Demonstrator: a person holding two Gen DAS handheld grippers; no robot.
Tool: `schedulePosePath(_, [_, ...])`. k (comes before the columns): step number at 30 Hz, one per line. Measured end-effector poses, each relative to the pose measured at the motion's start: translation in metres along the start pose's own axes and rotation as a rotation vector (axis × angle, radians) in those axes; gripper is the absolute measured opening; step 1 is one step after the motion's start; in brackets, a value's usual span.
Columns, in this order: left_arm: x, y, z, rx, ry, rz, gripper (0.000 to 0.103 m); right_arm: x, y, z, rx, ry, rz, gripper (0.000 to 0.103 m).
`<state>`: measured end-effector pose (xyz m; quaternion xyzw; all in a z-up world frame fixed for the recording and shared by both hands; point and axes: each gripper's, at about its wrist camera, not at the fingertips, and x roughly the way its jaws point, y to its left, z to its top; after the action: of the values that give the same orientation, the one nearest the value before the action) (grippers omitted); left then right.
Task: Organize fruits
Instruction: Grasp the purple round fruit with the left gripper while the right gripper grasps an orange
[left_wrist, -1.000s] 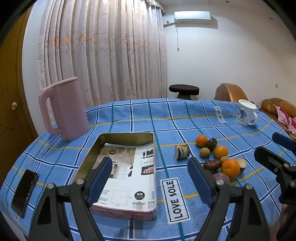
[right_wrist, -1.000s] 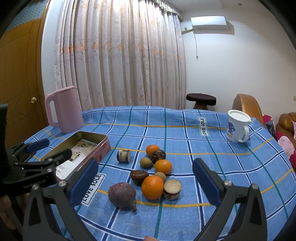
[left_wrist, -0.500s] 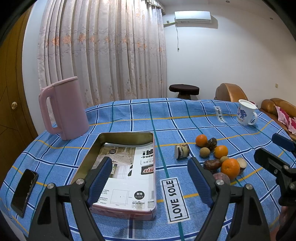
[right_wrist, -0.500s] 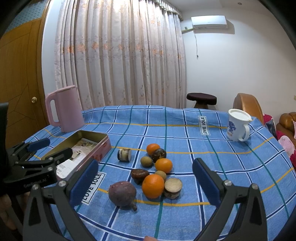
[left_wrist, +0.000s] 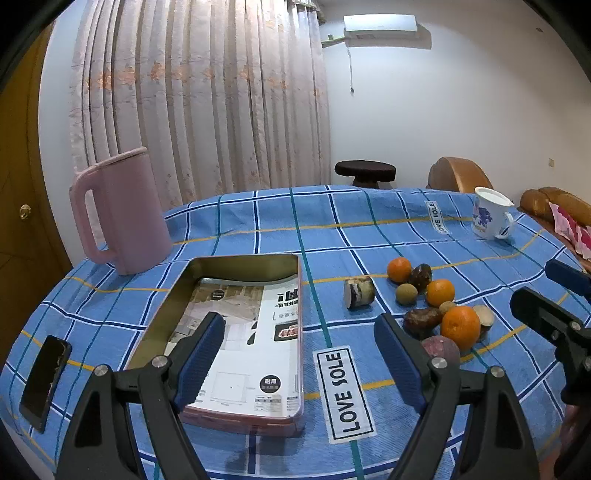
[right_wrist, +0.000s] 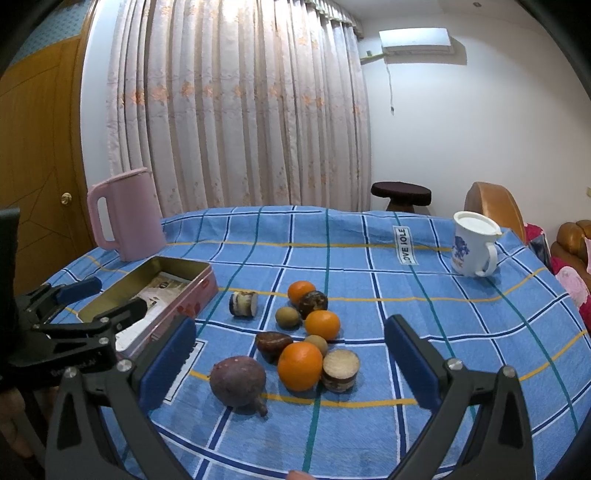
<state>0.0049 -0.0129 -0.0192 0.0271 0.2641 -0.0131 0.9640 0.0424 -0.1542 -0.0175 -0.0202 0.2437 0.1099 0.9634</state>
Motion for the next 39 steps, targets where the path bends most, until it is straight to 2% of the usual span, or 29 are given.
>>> schedulePosePath(10, [0.016, -0.016, -0.006, 0.014, 0.043, -0.033, 0.084, 0.003, -0.023, -0.011, 0.020, 0.014, -0.024, 0.103])
schedulePosePath(18, [0.034, -0.058, -0.015, 0.057, 0.128, -0.207, 0.084, 0.007, -0.058, -0.027, 0.073, 0.048, -0.105, 0.102])
schedulePosePath(24, [0.055, -0.086, -0.021, 0.089, 0.195, -0.280, 0.084, 0.009, -0.076, -0.033, 0.106, 0.069, -0.131, 0.092])
schedulePosePath(25, [0.058, -0.088, -0.022, 0.086, 0.208, -0.296, 0.080, 0.010, -0.077, -0.033, 0.110, 0.072, -0.131, 0.092])
schedulePosePath(26, [0.062, -0.090, -0.023, 0.079, 0.225, -0.317, 0.063, 0.010, -0.080, -0.034, 0.116, 0.076, -0.127, 0.090])
schedulePosePath(29, [0.072, -0.090, -0.026, 0.063, 0.287, -0.369, 0.051, 0.013, -0.081, -0.034, 0.124, 0.087, -0.108, 0.086])
schedulePosePath(30, [0.072, -0.090, -0.025, 0.058, 0.288, -0.378, 0.051, 0.014, -0.079, -0.033, 0.122, 0.090, -0.105, 0.085])
schedulePosePath(34, [0.070, -0.087, -0.024, 0.049, 0.273, -0.370, 0.051, 0.024, -0.067, -0.030, 0.105, 0.112, -0.051, 0.079])
schedulePosePath(36, [0.065, -0.079, -0.022, 0.053, 0.237, -0.324, 0.051, 0.030, -0.056, -0.028, 0.068, 0.119, -0.034, 0.076])
schedulePosePath(38, [0.061, -0.070, -0.019, 0.058, 0.187, -0.257, 0.051, 0.038, -0.045, -0.025, 0.029, 0.136, -0.019, 0.067])
schedulePosePath(39, [0.060, -0.062, -0.017, 0.036, 0.179, -0.236, 0.051, 0.045, -0.039, -0.024, 0.005, 0.153, -0.017, 0.066])
